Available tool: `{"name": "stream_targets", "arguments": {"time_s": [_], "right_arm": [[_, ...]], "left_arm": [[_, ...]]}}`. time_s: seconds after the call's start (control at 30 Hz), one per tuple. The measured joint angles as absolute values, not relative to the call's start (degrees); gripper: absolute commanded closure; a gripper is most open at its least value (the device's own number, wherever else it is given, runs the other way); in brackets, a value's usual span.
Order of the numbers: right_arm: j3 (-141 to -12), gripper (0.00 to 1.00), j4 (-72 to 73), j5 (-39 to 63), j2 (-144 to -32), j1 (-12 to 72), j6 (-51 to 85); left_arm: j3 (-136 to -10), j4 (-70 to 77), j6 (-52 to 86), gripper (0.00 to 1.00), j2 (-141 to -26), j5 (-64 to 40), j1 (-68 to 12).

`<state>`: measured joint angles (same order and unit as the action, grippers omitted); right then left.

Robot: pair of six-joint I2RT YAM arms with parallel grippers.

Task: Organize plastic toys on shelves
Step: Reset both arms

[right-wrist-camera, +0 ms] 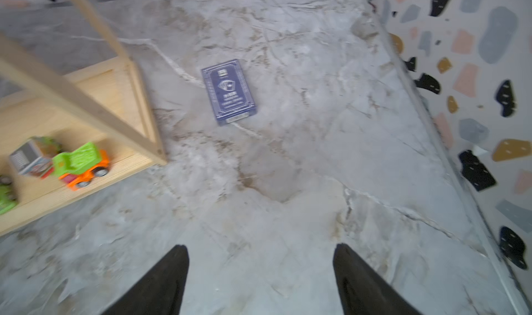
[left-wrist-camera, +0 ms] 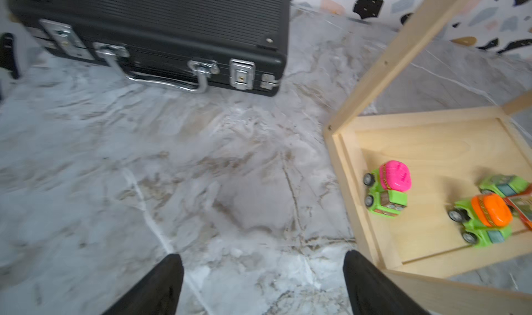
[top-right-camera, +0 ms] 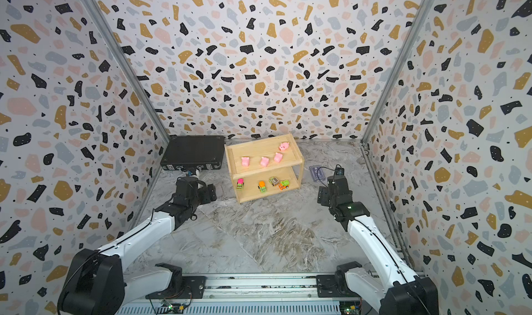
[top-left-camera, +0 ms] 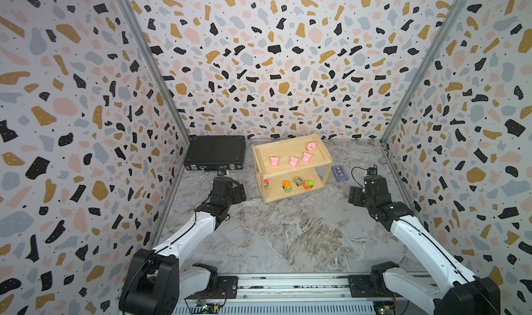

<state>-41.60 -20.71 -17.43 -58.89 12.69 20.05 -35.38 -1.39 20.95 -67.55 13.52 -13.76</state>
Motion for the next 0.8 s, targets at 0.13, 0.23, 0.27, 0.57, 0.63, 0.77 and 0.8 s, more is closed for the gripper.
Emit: {"name": "stream_targets", "arguments": {"time_s": [0.13,0.23,0.27,0.57,0.63,0.77,0.8], "right_arm": [[-40.2,0.07,-17.3,-20.7,-61.5,7.9,19.8],[-38.8,0.05,-13.6,-21.8,-64.4,5.1,19.1],[-38.1,0.05,-11.8,-22.0,-65.5,4.2,18.7],[-32.2,0.03,4.4,-19.8,-73.4,-1.6,14.9],[-31.6,0.03,7.6,-18.9,-74.6,-2.3,14.2],[-28.3,0.03,16.1,-16.6,-75.5,-2.8,12.5],[-27.2,0.03,18.2,-15.9,-75.5,-2.8,12.0]], "left_arm": [[-35.1,-1.0,18.8,0.00,-66.2,22.9,-13.5],[-34.3,0.4,16.3,0.01,-66.3,27.8,-13.1],[-33.8,1.5,15.1,0.01,-66.5,29.0,-13.1],[-29.8,13.4,6.0,0.00,-73.8,30.2,-9.6],[-28.8,15.7,5.1,0.01,-74.4,27.7,-8.1],[-27.8,20.2,4.9,0.01,-75.0,21.6,-5.0],[-27.6,21.3,4.8,0.01,-75.0,20.2,-4.4]]}}
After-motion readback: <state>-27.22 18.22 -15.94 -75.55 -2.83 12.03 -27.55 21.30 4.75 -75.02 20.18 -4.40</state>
